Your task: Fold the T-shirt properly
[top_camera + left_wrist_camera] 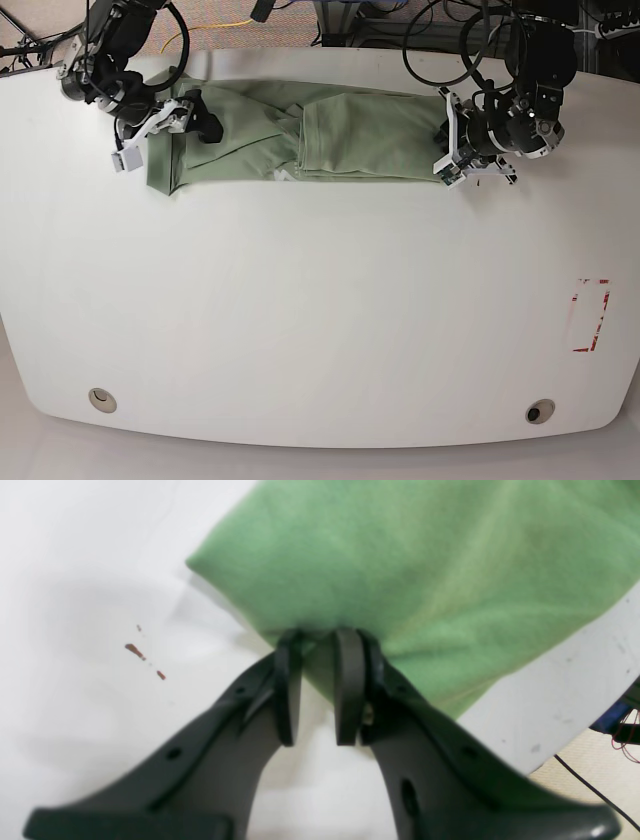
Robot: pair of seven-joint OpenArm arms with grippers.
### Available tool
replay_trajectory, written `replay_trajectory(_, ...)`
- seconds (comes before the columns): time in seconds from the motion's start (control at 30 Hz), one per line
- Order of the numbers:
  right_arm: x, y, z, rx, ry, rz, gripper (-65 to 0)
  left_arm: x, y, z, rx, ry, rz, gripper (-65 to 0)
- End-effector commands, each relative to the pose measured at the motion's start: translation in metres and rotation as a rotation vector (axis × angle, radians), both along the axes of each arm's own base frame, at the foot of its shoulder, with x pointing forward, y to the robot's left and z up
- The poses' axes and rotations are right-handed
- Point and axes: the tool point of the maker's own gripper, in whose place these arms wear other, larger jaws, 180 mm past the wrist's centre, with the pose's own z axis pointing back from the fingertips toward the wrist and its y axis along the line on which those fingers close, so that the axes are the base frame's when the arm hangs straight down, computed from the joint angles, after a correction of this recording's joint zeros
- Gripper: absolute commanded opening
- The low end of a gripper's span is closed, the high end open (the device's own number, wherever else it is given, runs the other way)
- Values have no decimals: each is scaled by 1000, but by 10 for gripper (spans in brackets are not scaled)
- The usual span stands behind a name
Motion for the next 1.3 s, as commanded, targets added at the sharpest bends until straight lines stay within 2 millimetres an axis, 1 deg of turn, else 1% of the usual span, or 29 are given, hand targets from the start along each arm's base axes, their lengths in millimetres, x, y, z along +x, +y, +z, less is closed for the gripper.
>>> replay_trajectory(0.0,-1,9,0,0,4,25,-25,5,1,5,2,-17,-1,-557)
replay_trajectory(0.1,1,17,0,13,5,35,-33,5,2,4,7,-16,0,-557)
replay_trajectory(0.17,4,20,1,21,2,35,-89,10,1,7,5,-28,-1,-557)
replay_trajectory(0.2,5,20,1,22,1,34,-133,12,-2,8,-2,-32,0,-557)
replay_trajectory(0.23,5,20,2,22,-1,35,-216,14,-6,9,-13,-38,3,-557)
replay_trajectory(0.3,6,19,3,22,-5,30,-382,15,-8,10,-19,-41,5,-557)
replay_trajectory(0.33,9,18,4,19,-12,29,-453,16,-10,10,-24,-41,7,-557)
replay_trajectory(0.37,13,16,6,13,-20,30,-541,15,-13,9,-33,-37,9,-557)
replay_trajectory(0.4,15,13,8,3,-26,32,-604,16,-18,7,-49,-32,14,-556)
replay_trajectory(0.43,17,10,10,-3,-31,33,-650,22,-24,9,-65,-38,18,-556)
replay_trajectory(0.47,20,9,11,-3,-36,30,-650,28,-30,10,-81,-45,22,-556)
replay_trajectory(0.53,22,4,18,-21,-44,19,-650,31,-41,6,-102,-27,13,-556)
replay_trajectory(0.6,26,-5,30,-60,-61,6,-650,31,-51,-4,-116,8,-2,-556)
replay_trajectory(0.63,29,-7,36,-73,-74,3,-650,35,-59,-5,-126,16,-12,-556)
replay_trajectory(0.7,32,-10,45,-93,-94,-1,-650,43,-74,-5,-150,17,-29,-556)
replay_trajectory(0.73,34,-14,54,-120,-116,4,-650,46,-84,-6,-162,25,-43,-556)
replay_trajectory(0.8,37,-18,64,-157,-144,16,-650,49,-97,-8,-179,39,-60,-556)
replay_trajectory(0.87,40,-24,73,-195,-166,28,-650,53,-116,-12,-215,67,-71,-556)
replay_trajectory(0.93,44,-29,80,-227,-182,45,-650,66,-135,-8,-257,63,-80,-556)
replay_trajectory(1.0,52,-35,93,-266,-218,57,-650,75,-156,-8,-304,68,-95,-556)
replay_trajectory(1.07,56,-40,100,-292,-237,65,-650,77,-169,-12,-331,84,-108,-556)
replay_trajectory(1.1,58,-43,103,-306,-242,70,-650,80,-180,-11,-350,88,-123,-556)
replay_trajectory(1.17,68,-41,111,-329,-267,106,-650,85,-198,-9,-369,96,-144,-556)
replay_trajectory(1.27,76,-35,117,-359,-281,172,-650,87,-213,-11,-380,117,-154,-556)
